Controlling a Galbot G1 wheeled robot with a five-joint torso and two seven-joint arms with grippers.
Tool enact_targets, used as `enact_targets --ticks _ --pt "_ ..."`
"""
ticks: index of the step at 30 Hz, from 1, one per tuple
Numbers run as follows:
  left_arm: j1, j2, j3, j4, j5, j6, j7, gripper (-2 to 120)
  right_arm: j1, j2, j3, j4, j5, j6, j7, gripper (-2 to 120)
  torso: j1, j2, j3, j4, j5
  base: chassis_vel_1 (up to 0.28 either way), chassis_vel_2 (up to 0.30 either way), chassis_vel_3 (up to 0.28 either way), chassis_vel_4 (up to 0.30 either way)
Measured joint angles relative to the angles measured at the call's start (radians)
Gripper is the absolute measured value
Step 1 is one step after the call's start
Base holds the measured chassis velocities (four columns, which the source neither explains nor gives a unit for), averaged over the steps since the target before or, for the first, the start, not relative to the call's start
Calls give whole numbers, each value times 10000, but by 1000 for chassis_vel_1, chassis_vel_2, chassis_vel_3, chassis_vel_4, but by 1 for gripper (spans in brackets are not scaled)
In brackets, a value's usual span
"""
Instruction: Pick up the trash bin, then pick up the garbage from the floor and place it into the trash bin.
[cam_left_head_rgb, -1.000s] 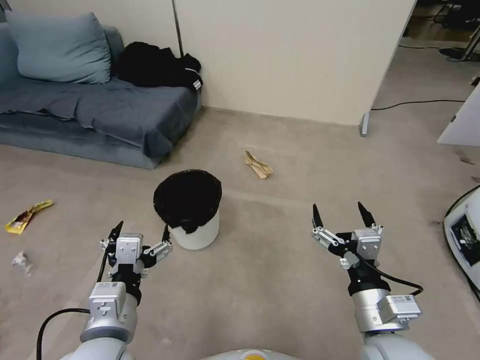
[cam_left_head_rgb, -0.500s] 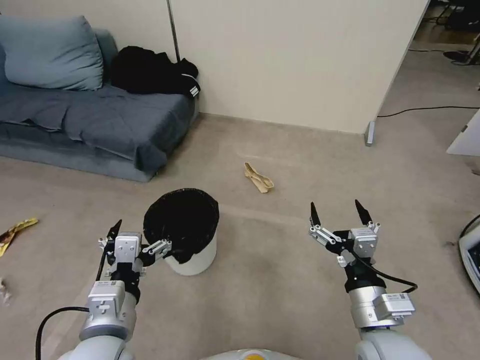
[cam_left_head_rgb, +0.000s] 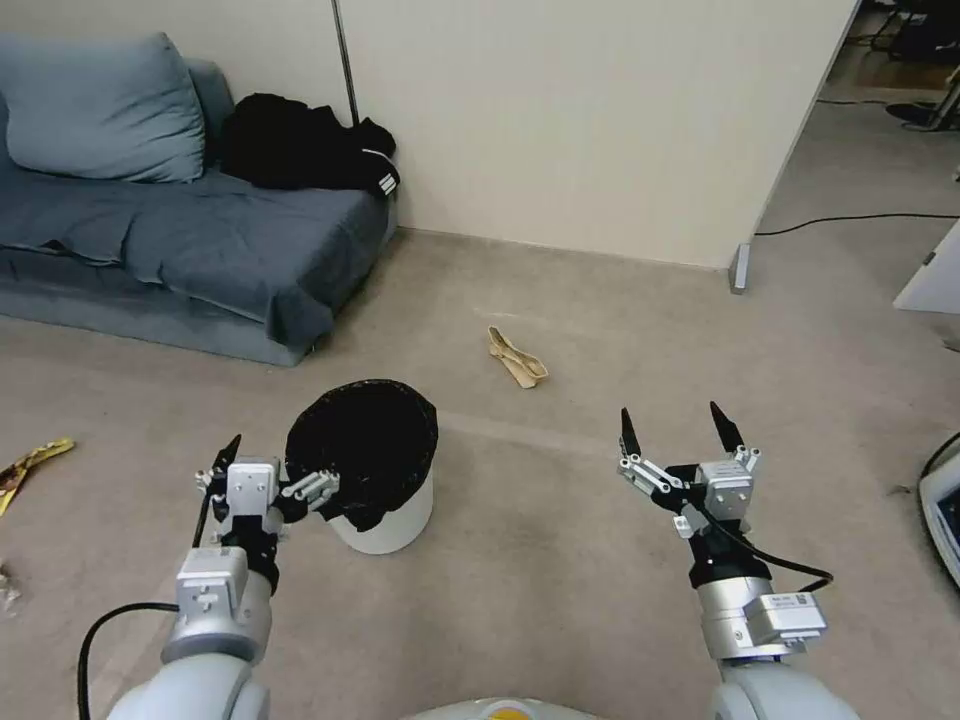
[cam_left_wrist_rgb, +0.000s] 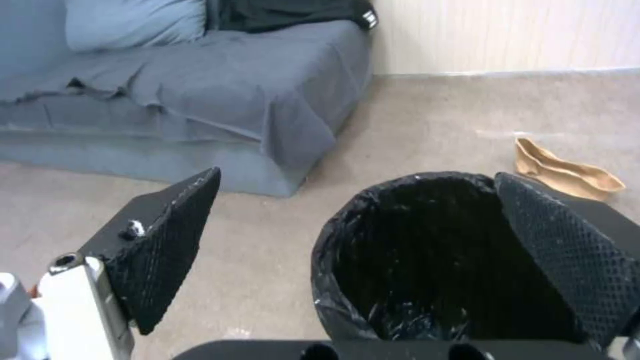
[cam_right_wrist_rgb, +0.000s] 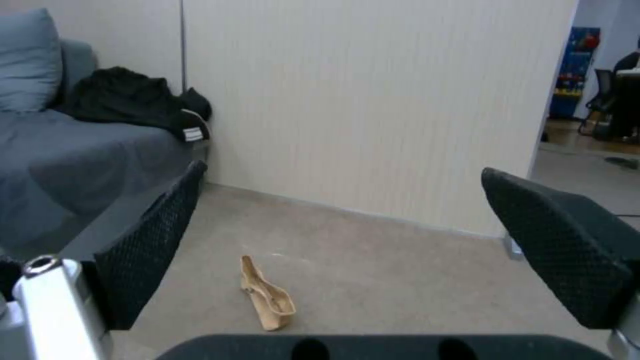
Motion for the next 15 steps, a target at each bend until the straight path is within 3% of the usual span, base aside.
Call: enact_targets --ticks 4,7,15 --pt "-514 198 -12 174 -582 620 -473 100 -32 46 17 -54 -26 73 6 100 0 0 0 2 0 0 0 0 0" --pt "-1308 585 16 597 -1857 1249 -1035 100 -79 60 19 -131 -164 196 7 100 0 0 1 0 -1 0 0 0 0" --pt "-2483 1265 28 1674 -3403 1738 -1703 100 -241 94 64 -318 -447 421 9 100 0 0 1 1 0 0 0 0 0"
